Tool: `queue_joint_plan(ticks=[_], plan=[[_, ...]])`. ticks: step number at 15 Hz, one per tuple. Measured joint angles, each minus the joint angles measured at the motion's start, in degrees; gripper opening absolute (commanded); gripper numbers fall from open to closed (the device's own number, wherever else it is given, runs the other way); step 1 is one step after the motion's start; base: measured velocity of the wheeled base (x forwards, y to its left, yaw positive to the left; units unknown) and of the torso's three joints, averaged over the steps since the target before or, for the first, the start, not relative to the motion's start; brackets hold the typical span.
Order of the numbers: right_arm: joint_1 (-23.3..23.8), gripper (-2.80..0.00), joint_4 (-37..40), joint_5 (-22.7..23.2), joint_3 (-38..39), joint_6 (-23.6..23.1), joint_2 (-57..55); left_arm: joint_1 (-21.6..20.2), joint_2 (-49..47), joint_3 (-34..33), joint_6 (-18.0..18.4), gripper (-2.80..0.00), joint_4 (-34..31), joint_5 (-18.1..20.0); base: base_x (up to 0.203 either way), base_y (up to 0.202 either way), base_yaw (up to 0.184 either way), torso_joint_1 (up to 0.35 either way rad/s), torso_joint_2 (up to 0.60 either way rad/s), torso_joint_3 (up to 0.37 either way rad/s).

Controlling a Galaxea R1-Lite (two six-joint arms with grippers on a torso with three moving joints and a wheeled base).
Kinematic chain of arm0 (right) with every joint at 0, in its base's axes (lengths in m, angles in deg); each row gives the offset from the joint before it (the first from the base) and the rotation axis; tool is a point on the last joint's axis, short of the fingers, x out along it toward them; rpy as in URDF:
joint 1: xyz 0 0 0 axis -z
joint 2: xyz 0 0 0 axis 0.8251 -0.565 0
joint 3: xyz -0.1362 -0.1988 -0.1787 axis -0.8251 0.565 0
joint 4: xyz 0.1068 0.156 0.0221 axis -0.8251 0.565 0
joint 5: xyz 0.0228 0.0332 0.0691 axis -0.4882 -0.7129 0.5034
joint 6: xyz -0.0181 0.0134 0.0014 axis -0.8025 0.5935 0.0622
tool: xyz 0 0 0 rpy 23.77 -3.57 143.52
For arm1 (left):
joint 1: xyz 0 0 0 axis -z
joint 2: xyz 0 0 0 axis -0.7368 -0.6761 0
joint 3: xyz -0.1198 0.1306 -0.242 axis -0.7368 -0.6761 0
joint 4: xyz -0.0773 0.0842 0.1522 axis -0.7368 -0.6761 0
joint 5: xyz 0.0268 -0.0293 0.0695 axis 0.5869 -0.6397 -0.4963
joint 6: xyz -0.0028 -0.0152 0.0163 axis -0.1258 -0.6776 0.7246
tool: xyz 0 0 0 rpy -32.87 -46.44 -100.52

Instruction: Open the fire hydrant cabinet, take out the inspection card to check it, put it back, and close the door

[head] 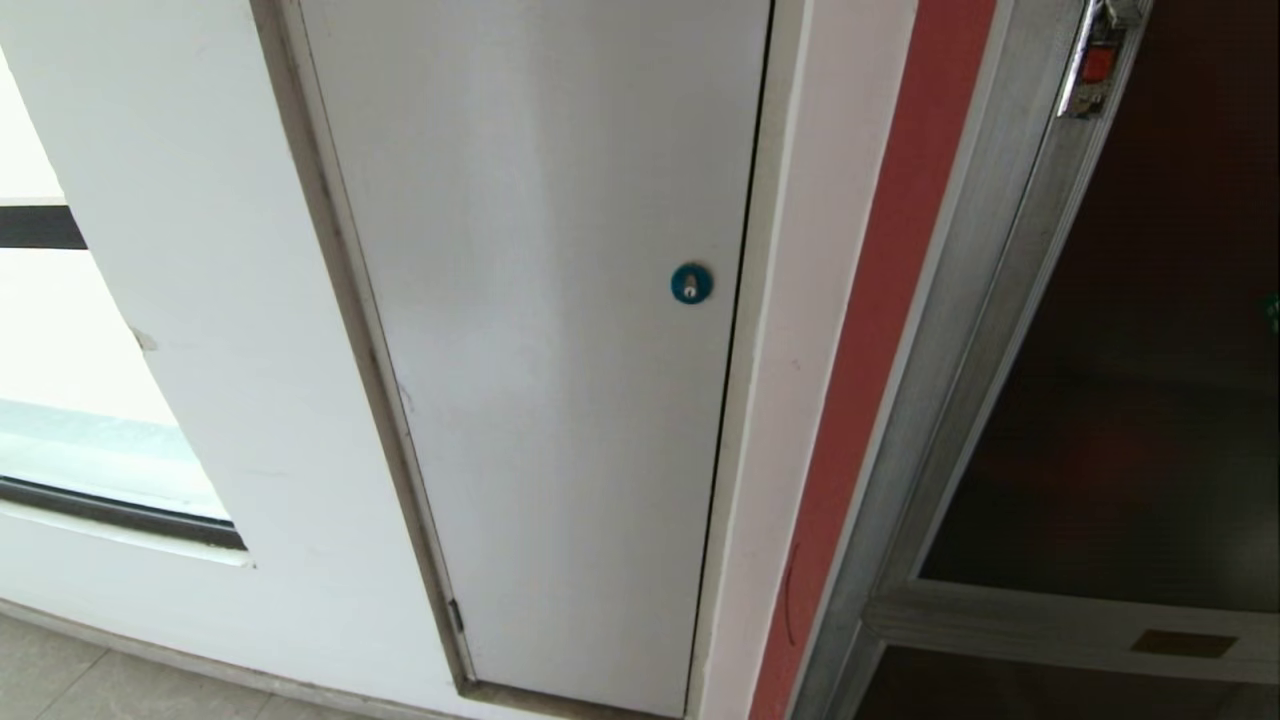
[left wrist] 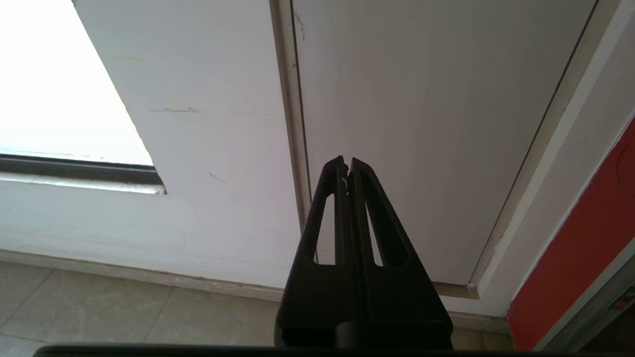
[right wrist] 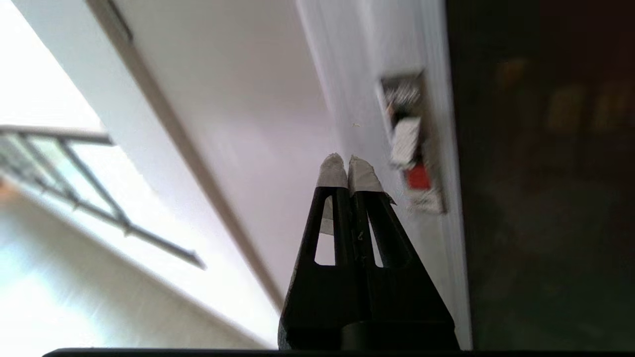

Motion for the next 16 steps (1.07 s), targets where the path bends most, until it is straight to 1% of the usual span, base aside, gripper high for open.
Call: queue_joint_plan(ticks=[2, 4, 8, 10, 16], plan=[[0.01, -2.8, 3.64, 3.21, -2.29, 0.02, -1.63, 0.0, 0.0, 0.0, 0.02, -2.8, 0.0, 0.0, 0.0, 0.0, 0.0, 0.0, 0.0, 0.0], [0.22, -2.8, 6.48, 4.29, -5.2, 0.21, -3.46, 0.0, 0.0, 0.0, 0.01, -2.8, 0.01, 0.0, 0.0, 0.0, 0.0, 0.0, 0.0, 0.0], [0.97, -2.8, 6.69, 3.39, -7.65, 0.29, -5.15, 0.0, 0.0, 0.0, -0.02, -2.8, 0.01, 0.0, 0.0, 0.0, 0.0, 0.0, 0.0, 0.0], [1.15, -2.8, 6.51, 2.53, -7.94, 0.21, -5.48, 0.0, 0.0, 0.0, 0.0, -2.8, 0.02, 0.0, 0.0, 0.0, 0.0, 0.0, 0.0, 0.0], [1.28, -2.8, 6.36, 1.93, -9.32, 0.05, -7.27, 0.0, 0.0, 0.0, 0.02, -2.8, 0.02, -0.02, 0.0, 0.0, 0.0, 0.0, 0.0, 0.0]])
